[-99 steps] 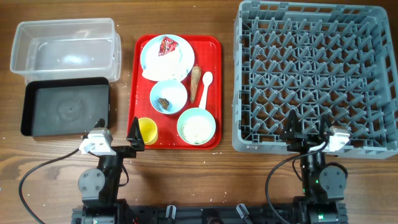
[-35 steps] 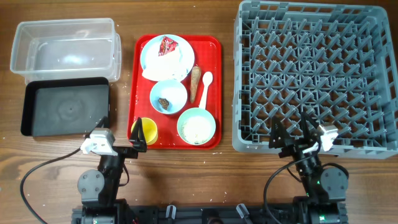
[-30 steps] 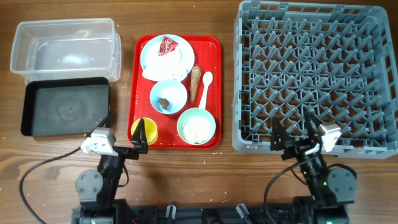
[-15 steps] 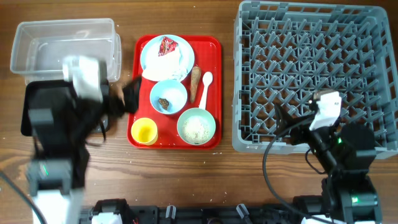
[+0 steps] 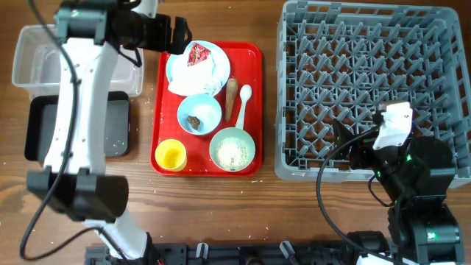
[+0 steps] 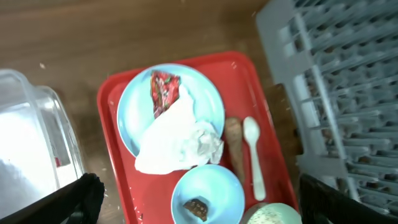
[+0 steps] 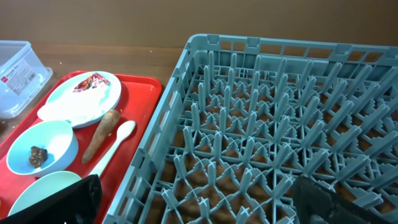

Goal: Sort waste into correct bins and load items into the dishwasher rack
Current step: 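Reach the left gripper to the white plate and grasp the tissue, then carry the tissue with the left gripper and drop it into the clear bin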

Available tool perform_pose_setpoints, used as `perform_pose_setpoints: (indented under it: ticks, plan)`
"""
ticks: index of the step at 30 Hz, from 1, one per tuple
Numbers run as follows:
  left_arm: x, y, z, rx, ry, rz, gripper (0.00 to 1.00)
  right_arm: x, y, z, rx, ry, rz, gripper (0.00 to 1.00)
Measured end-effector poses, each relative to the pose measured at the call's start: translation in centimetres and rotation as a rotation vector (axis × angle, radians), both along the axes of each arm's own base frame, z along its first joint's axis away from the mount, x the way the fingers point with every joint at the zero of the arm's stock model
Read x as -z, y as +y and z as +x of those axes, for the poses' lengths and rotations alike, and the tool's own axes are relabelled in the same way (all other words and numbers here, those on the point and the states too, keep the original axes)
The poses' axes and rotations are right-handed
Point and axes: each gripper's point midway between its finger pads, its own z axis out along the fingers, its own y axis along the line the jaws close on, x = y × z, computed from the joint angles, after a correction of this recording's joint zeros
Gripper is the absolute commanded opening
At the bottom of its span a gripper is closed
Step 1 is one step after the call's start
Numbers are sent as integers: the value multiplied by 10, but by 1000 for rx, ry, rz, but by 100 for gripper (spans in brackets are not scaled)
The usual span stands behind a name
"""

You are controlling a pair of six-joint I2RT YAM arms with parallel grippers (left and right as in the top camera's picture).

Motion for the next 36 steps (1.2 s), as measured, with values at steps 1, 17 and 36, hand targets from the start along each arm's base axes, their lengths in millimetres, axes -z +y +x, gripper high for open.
perform_pose_setpoints:
  ticks: [1,17,36]
  plan:
    - [12,0,4,-2,29,7,100,0,0,0,0,0,0,100]
    - [107,-14,37,148,146,84,100,2,-1,0,3,11,-2,100]
    - [267,-26,51,247,333,322,46,86,1,30,23,347,15,100]
